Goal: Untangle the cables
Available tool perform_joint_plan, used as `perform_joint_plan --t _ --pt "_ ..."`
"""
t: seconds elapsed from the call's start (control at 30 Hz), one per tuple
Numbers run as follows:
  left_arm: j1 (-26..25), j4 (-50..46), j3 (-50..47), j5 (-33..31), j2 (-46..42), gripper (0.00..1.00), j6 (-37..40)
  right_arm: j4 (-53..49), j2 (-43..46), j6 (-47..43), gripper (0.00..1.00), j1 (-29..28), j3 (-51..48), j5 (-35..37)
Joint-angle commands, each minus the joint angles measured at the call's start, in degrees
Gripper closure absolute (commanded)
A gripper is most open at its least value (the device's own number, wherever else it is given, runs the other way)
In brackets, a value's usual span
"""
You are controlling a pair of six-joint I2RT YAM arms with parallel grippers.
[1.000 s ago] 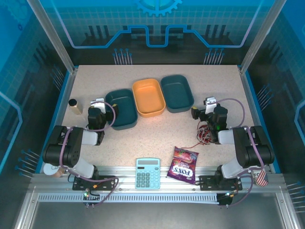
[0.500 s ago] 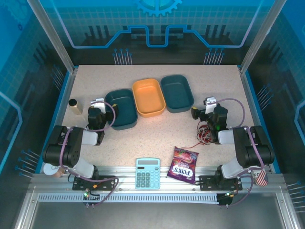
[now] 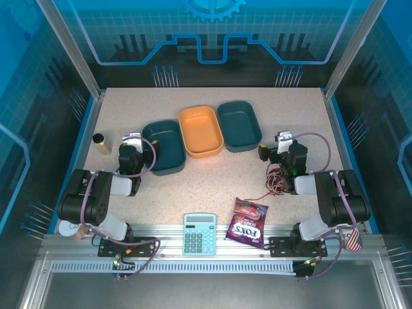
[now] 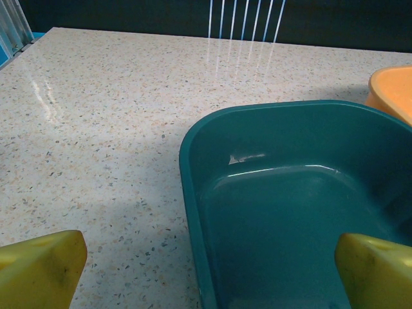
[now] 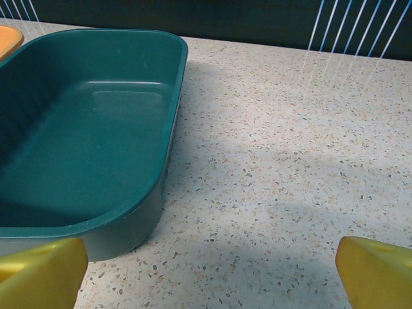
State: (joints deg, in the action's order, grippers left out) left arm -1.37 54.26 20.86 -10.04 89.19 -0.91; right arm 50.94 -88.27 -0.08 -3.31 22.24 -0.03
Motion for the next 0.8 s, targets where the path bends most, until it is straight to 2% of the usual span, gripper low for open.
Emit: perform_joint_plan --t 0.0,0.1,0.2,0.43,0.57,0.77 --pt "-0.3 -0.2 0.7 1.3 -0.1 0.01 1.1 0.2 -0.1 -0.7 0.0 0.4 0.7 0.8" --pt "0.0 -0.4 0.8 1.5 -0.1 0.01 0.9 0.7 0.1 -0.5 0.0 0.3 0.3 1.6" --pt "0.0 -1.0 0.6 -0.9 -1.5 0.01 -0.1 -0.3 2.1 -0.1 0.0 0.4 0.0 2.7" --pt "0.0 -12.3 2.0 -2.9 -11.9 0.01 -0.7 -14.3 9.7 1.2 0.0 0.0 4.2 7.5" --pt "0.0 -23.2 3.8 -3.6 -20.5 0.01 -4.8 -25.9 15.1 5.9 0.0 -0.2 7.3 11.9" --pt "-0.4 -40.3 6.3 -3.5 -34.1 0.01 -15.3 -50.9 25.1 16.4 0.0 -2.0 12.4 20.0"
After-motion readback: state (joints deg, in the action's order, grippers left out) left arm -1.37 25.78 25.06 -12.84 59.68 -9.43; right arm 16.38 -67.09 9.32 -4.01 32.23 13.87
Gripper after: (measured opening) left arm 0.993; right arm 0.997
